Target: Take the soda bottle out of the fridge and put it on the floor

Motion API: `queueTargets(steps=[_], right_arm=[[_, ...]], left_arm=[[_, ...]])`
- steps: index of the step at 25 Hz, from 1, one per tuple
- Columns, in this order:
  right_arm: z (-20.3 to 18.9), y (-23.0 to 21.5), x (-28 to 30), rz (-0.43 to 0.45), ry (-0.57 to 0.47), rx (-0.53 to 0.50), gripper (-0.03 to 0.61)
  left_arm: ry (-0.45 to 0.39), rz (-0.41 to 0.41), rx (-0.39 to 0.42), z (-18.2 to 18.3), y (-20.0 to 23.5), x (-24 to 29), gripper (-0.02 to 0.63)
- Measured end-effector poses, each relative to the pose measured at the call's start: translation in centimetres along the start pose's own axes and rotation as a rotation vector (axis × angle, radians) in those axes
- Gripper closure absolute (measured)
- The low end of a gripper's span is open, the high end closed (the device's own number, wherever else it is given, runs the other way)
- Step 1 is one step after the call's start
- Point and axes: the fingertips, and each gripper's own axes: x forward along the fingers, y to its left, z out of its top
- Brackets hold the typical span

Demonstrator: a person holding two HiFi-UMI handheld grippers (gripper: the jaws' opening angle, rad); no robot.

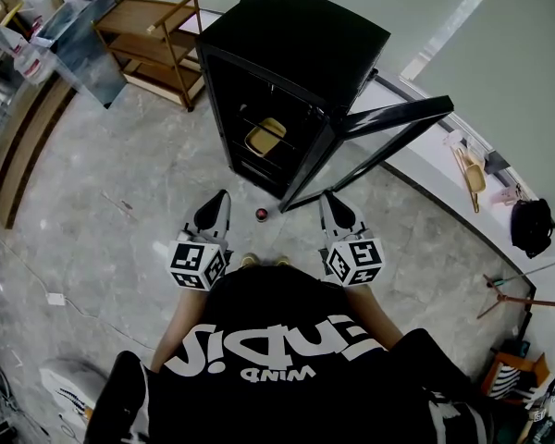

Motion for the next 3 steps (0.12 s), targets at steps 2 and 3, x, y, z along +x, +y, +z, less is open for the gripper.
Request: queueTargets(steps=[2, 3], right_arm=[[-0.05, 0.02, -0.02, 0.000, -0.002, 0.003, 0.555], [-0.08, 0.03, -0.05, 0.000, -0.003, 0.004, 0.555]], left_arm=[[0.000, 0.003, -0.004, -0.12, -0.07, -0.05, 0.607], [0.000, 0.005, -0.006, -0.19, -0.11, -0.09, 0.607]])
